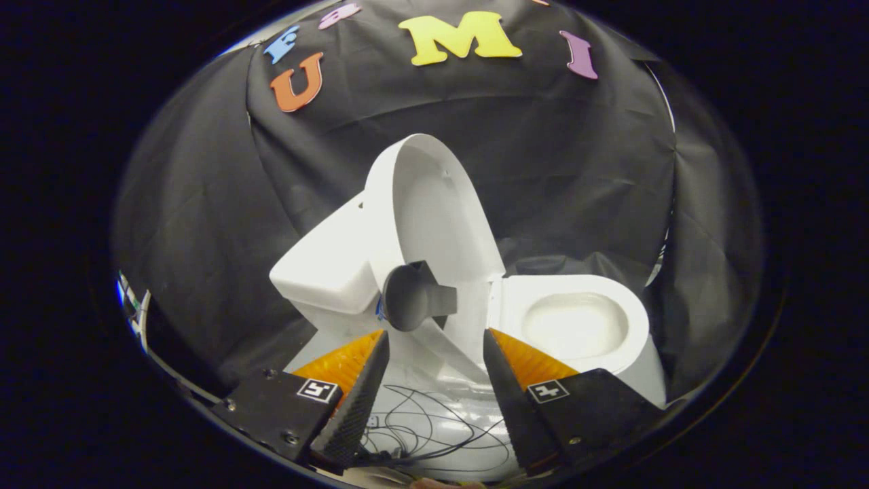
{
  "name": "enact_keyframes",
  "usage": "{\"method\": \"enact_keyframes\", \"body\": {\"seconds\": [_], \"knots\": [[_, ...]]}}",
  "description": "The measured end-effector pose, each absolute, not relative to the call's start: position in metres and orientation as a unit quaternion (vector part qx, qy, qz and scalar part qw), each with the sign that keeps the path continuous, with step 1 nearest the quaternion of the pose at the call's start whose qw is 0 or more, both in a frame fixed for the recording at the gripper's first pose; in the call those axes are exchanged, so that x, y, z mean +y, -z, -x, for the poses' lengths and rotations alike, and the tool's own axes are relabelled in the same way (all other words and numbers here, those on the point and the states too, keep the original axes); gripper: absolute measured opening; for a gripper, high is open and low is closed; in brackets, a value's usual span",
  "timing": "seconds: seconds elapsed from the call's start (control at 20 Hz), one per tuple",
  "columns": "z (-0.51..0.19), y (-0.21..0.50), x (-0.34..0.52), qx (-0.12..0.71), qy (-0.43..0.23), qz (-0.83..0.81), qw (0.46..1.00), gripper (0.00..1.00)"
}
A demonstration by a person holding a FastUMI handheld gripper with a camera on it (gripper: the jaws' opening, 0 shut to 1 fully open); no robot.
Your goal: Open the toilet lid.
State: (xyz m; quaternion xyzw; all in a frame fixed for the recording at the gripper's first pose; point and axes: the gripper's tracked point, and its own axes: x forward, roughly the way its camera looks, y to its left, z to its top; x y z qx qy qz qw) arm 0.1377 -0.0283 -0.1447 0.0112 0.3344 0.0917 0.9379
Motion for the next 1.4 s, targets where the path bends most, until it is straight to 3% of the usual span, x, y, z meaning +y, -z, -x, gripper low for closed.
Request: {"method": "enact_keyframes", "body": {"seconds": [0.9, 1.1, 1.35, 1.4], "knots": [[-0.084, 0.131, -0.173, 0.295, -0.034, -0.052, 0.953, 0.87], [-0.065, 0.11, -0.212, 0.237, -0.026, -0.037, 0.97, 0.87], [-0.041, 0.073, -0.246, 0.104, -0.033, 0.013, 0.994, 0.87], [-0.037, 0.07, -0.252, 0.086, -0.033, 0.025, 0.995, 0.91]]}}
